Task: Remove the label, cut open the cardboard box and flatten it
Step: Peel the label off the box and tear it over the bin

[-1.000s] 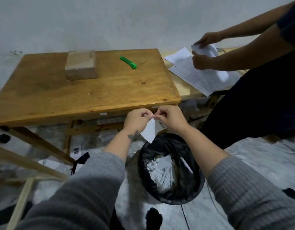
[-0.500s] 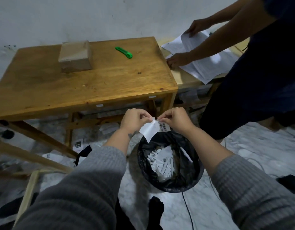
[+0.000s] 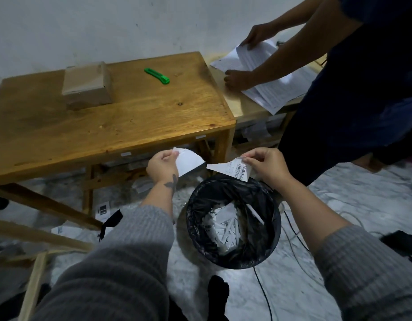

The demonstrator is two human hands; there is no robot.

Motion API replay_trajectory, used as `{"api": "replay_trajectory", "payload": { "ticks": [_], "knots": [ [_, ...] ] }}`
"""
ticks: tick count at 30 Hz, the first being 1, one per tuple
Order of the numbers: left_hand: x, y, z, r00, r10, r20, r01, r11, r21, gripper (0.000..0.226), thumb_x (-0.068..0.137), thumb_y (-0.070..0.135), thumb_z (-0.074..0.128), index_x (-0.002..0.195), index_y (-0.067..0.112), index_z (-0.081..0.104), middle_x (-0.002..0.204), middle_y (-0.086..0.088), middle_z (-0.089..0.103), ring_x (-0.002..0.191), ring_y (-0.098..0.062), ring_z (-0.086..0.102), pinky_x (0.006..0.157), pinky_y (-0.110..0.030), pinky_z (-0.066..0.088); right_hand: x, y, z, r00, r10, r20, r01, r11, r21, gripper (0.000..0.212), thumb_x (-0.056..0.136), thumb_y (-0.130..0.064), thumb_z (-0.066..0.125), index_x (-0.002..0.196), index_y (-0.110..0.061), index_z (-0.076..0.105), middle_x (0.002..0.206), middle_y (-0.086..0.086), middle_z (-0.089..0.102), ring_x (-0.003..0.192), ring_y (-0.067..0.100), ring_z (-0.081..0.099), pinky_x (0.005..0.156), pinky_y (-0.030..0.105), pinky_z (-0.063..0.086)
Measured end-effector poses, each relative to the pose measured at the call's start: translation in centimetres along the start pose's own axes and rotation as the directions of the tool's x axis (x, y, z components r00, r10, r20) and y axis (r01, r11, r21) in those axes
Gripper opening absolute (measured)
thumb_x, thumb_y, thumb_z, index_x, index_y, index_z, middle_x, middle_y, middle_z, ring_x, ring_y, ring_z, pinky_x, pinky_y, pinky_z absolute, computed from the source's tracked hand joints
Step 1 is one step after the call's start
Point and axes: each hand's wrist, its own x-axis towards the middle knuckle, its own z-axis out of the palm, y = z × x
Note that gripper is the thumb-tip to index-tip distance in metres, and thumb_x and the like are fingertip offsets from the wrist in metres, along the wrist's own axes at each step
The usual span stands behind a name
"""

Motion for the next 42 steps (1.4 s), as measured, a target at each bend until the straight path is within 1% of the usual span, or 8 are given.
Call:
{"api": "replay_trajectory", "payload": {
  "ticks": [3,6,11,15,24,28,33,42],
  "knots": [
    [-0.2,-0.3,-0.1,0.999,-0.037,-0.015,0.038,0.999,0.004,0.014,0.088,0.021,0.066,0.097,0.010,0.070,0.089,-0.003,0.067,0.084,-0.014,0.058,0.075,-0.025,0.043,0.0,0.5,-1.1,0.999,0.033,-0.011,-0.032,0.996,0.081,0.009,0.083,-0.011,0.068,0.080,-0.018,0.072,0.078,-0.009,0.068,0.078,0.006,0.064,0.068,0.012,0.049],
    [-1.5,-0.2,1.1,0.986,-0.019,0.167,0.014,0.999,0.029,0.016,0.086,0.023,0.069,0.098,0.012,0.071,0.091,-0.001,0.069,0.083,-0.013,0.061,0.072,-0.025,0.045,-0.2,-0.1,-1.1,0.998,0.028,0.050,-0.035,0.989,0.140,0.008,0.085,-0.008,0.066,0.086,-0.013,0.072,0.081,-0.003,0.069,0.075,0.003,0.063,0.063,0.008,0.049],
    [-4.2,1.1,3.3,0.884,-0.037,0.466,0.068,0.996,-0.050,0.017,0.087,0.021,0.068,0.101,0.012,0.071,0.083,0.007,0.067,0.073,-0.003,0.061,0.048,-0.008,0.045,0.4,-1.0,0.5,0.999,-0.007,0.052,0.002,0.997,0.081,0.013,0.085,-0.014,0.066,0.082,-0.025,0.072,0.084,-0.006,0.070,0.088,0.014,0.065,0.084,0.032,0.052],
    [-4.7,1.7,3.3,0.781,0.013,0.624,0.042,0.996,-0.074,0.027,0.084,0.021,0.071,0.107,0.008,0.071,0.095,-0.004,0.073,0.073,-0.007,0.068,0.057,-0.014,0.050,0.6,-1.8,0.5,1.000,-0.009,-0.017,0.010,0.998,0.067,0.011,0.087,-0.016,0.063,0.092,-0.021,0.072,0.086,-0.008,0.068,0.087,0.012,0.065,0.082,0.031,0.053],
    [-4.9,2.9,3.1,0.789,0.052,0.612,0.025,0.993,-0.117,0.022,0.084,0.013,0.070,0.106,0.007,0.069,0.090,-0.003,0.073,0.068,-0.005,0.069,0.053,-0.014,0.050,0.7,-2.3,1.8,0.957,-0.143,-0.252,0.106,0.982,-0.156,0.019,0.081,-0.024,0.070,0.099,-0.023,0.065,0.097,-0.012,0.052,0.095,0.014,0.052,0.085,0.035,0.047],
    [-4.5,3.1,3.1,0.832,0.081,0.548,0.011,0.987,-0.163,0.018,0.085,0.012,0.069,0.102,0.007,0.070,0.082,0.001,0.072,0.065,-0.003,0.066,0.053,-0.012,0.048,-0.1,-2.3,2.5,0.975,-0.195,-0.111,0.153,0.940,-0.305,0.031,0.085,-0.040,0.063,0.109,-0.020,0.069,0.111,-0.006,0.060,0.109,0.017,0.044,0.095,0.037,0.038],
    [-4.1,3.5,3.1,0.862,0.081,0.500,0.038,0.974,-0.223,0.019,0.086,0.011,0.068,0.104,0.005,0.069,0.087,-0.005,0.073,0.070,-0.010,0.068,0.059,-0.016,0.052,-0.5,-3.3,3.1,0.999,-0.042,0.010,0.041,0.999,0.032,0.055,0.081,-0.019,0.072,0.131,-0.009,0.054,0.133,0.003,0.057,0.120,0.014,0.053,0.098,0.018,0.037],
    [-3.7,4.1,2.6,0.894,0.117,0.433,0.000,0.965,-0.260,0.014,0.088,0.012,0.066,0.102,0.009,0.067,0.087,-0.001,0.071,0.074,-0.008,0.068,0.058,-0.015,0.051,0.1,-5.1,3.1,0.993,0.120,-0.005,-0.104,0.883,0.459,0.044,0.087,-0.011,0.064,0.129,-0.019,0.056,0.123,0.000,0.063,0.105,0.011,0.059,0.084,0.019,0.047]
  ]
}}
